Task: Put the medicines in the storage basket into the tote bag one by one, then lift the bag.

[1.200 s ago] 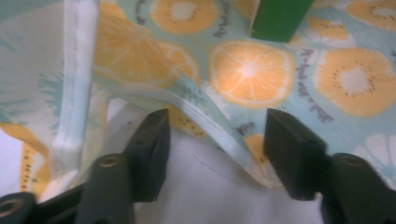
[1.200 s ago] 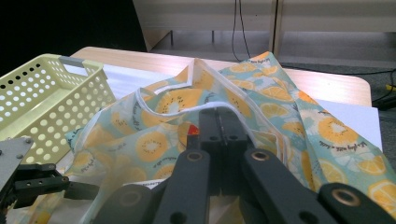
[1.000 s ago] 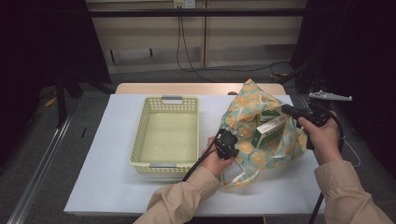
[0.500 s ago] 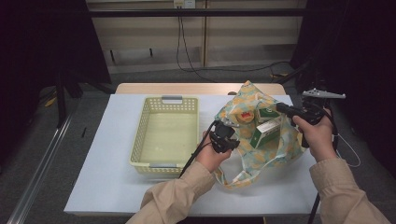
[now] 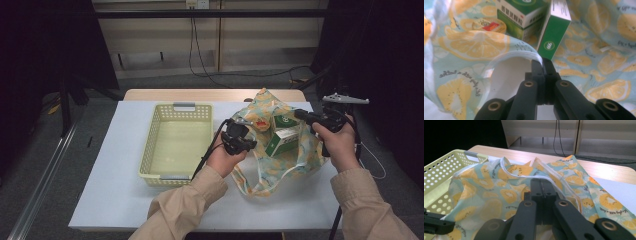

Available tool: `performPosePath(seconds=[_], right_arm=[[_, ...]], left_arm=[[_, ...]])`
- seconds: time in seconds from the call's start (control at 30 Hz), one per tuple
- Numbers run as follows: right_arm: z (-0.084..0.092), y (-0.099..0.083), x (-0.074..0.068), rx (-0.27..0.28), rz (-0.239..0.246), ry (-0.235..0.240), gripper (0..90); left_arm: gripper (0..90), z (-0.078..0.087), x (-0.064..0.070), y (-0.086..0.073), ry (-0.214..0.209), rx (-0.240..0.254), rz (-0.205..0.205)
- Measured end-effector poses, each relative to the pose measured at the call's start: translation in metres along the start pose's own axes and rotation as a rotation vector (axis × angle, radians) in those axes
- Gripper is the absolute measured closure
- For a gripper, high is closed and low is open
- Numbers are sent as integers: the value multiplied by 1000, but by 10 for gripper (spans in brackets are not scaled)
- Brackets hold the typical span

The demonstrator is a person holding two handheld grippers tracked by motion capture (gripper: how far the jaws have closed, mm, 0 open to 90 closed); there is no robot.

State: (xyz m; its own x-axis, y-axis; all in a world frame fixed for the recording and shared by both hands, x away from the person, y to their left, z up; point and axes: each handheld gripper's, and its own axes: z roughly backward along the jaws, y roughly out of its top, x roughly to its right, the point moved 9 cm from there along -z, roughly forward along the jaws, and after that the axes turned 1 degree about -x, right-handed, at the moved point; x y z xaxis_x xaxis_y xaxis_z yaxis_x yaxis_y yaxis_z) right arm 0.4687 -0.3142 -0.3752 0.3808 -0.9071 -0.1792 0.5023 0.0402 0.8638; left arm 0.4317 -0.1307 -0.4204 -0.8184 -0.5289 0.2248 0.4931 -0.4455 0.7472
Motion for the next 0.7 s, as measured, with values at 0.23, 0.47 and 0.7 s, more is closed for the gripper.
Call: performPosePath(seconds=[0.23,0.47,0.7], right_arm=[[2,6,-2,9,-1,1,900],[1,11,-6,14,10,6,900],[4,17,-4,18,14,0,900]], left_arm=[[900,10,1,13,-5,16,3],[900,18,1,27,7,30,-10],[900,25,-2,39,13,48,-11]])
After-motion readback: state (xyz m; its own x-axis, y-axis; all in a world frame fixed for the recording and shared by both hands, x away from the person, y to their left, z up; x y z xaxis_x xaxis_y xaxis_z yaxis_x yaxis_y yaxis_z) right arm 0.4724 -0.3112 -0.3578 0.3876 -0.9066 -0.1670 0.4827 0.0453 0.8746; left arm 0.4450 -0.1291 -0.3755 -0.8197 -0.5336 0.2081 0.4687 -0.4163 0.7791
